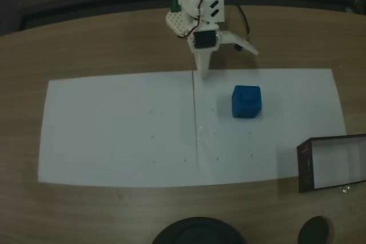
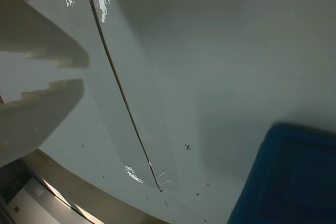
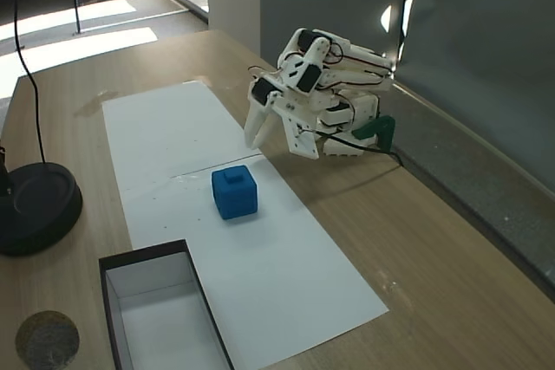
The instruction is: Grab a blue square and put it in the box.
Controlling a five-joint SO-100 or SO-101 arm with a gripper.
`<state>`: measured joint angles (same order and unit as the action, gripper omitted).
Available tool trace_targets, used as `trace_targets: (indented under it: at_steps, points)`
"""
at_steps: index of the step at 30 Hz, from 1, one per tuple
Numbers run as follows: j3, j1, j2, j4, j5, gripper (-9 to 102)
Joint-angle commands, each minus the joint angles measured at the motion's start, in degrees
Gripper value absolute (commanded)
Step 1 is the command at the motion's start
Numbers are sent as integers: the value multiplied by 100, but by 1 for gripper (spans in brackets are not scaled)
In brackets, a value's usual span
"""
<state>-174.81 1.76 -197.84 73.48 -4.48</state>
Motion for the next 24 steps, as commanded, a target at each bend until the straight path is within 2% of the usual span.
trace_targets:
  at_steps: [1, 21, 24]
  points:
    - [290, 9, -132, 53, 26, 0]
    - [290, 9, -132, 53, 18, 0]
    - [246, 9, -132, -255, -26, 1]
